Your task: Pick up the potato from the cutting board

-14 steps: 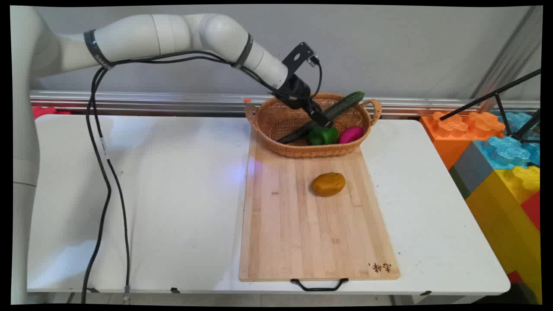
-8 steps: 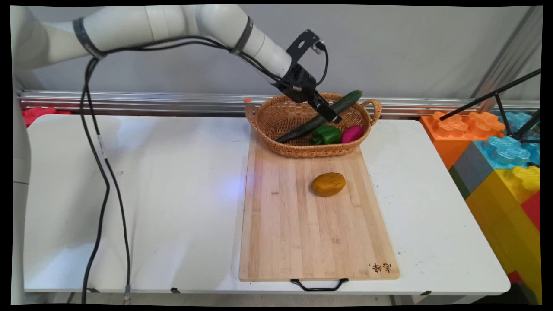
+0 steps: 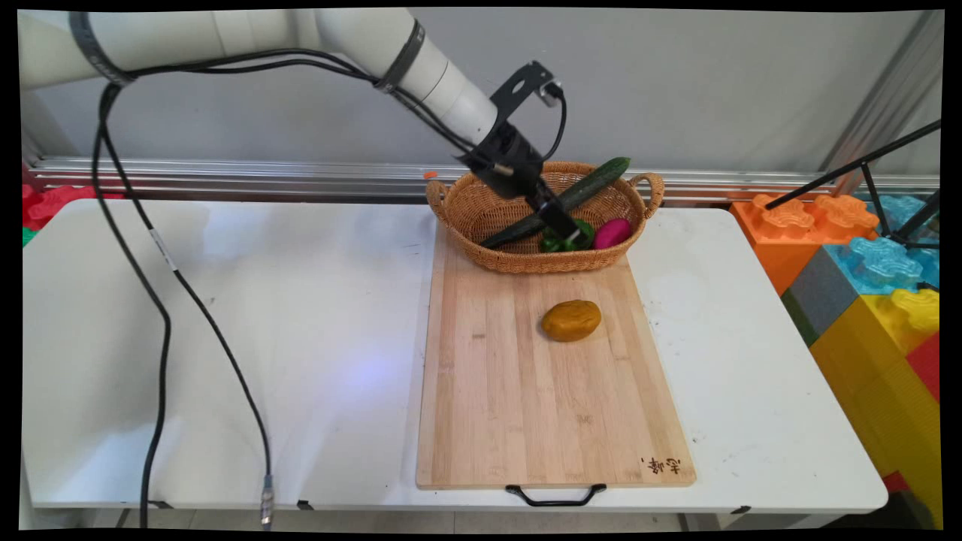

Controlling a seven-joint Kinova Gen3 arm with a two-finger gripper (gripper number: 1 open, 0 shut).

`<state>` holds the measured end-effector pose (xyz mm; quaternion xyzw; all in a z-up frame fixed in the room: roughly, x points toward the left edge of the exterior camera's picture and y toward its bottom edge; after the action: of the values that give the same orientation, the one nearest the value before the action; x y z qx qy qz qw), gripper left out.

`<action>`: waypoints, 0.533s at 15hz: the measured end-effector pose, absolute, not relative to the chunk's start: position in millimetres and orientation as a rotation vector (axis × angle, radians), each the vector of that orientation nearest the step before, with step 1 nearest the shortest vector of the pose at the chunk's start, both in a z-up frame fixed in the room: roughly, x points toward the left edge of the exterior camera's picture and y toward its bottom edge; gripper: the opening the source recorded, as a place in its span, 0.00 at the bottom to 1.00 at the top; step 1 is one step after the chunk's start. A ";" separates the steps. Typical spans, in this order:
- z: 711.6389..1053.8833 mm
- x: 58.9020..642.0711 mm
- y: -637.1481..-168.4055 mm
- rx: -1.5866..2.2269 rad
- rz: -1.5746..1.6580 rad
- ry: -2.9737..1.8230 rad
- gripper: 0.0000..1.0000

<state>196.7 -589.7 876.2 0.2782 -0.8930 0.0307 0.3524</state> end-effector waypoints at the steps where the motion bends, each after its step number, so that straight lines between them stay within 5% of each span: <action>1: 874.7 194.6 -581.3 0.709 0.067 -2.322 1.00; 8: 828.2 176.0 -548.3 0.680 0.028 -2.368 1.00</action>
<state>176.0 -548.3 828.2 0.2601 -0.9065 0.0107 0.3323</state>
